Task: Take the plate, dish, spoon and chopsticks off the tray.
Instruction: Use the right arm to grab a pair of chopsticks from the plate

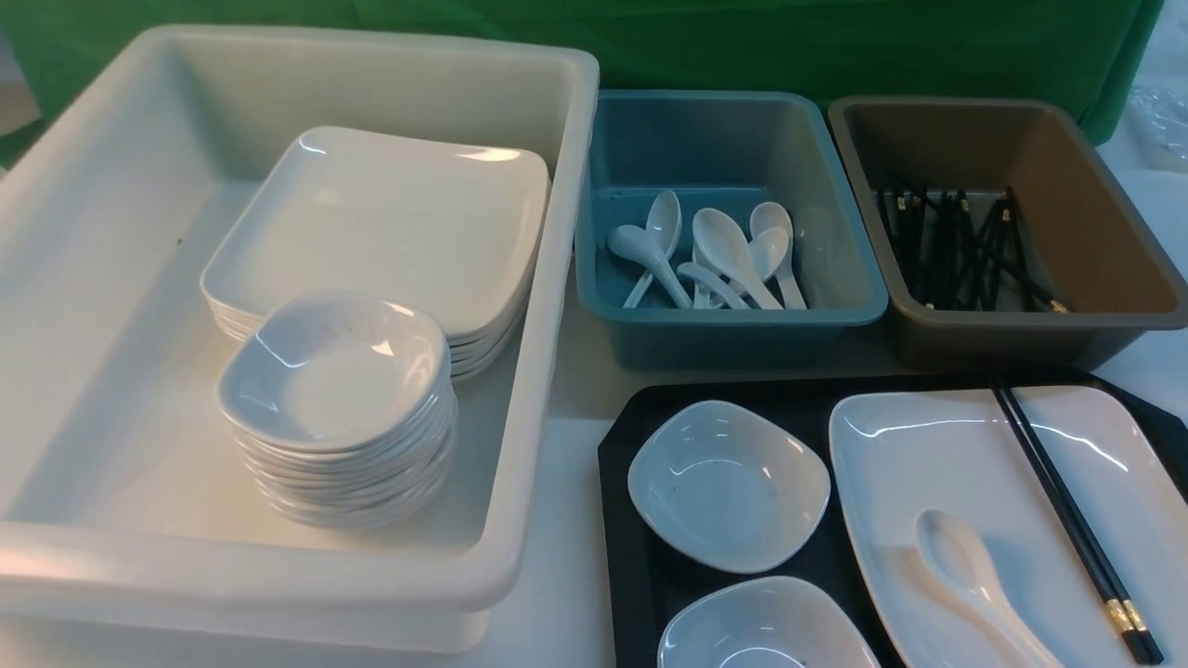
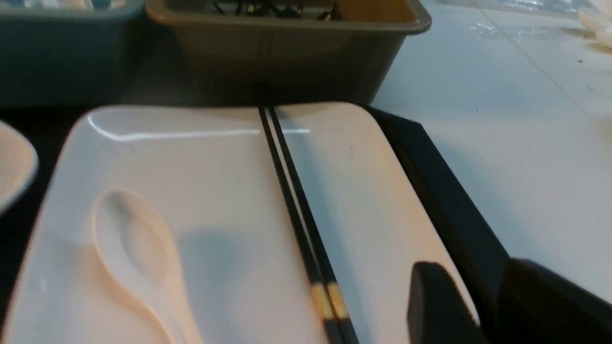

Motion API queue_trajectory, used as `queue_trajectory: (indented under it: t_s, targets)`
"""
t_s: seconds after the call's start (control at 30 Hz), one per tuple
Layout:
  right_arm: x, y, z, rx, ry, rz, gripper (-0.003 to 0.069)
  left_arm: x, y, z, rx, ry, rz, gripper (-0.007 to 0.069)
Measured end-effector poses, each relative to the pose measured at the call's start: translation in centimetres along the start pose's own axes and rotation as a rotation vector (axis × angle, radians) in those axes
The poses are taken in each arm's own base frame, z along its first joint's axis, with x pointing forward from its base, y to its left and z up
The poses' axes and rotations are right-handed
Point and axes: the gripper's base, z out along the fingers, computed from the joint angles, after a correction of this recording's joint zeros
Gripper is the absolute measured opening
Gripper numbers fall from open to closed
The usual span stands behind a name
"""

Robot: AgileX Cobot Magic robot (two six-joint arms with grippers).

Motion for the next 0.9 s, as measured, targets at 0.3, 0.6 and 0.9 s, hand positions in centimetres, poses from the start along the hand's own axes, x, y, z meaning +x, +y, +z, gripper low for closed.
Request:
queue_trajectory:
  t_s: [0.3, 0.6, 0.9]
  targets:
    - [-3.8, 0.1, -0.8, -0.179, -0.403, 0.753, 0.0239, -4.2, -2.0, -0.6, 0.192, -0.338, -0.238, 0.0004]
    - [-5.0, 0.0, -1.4, -0.2, -0.517, 0.728, 0.0232, -10.7, -8.0, 2.3, 0.107, -0.021, -0.028, 0.0004]
    - [-16.1, 1.8, -2.4, -0.14, -0.003, 0.111, 0.0029, -9.4, -9.9, 11.5, -0.035, 0.737, 0.352, 0.0004]
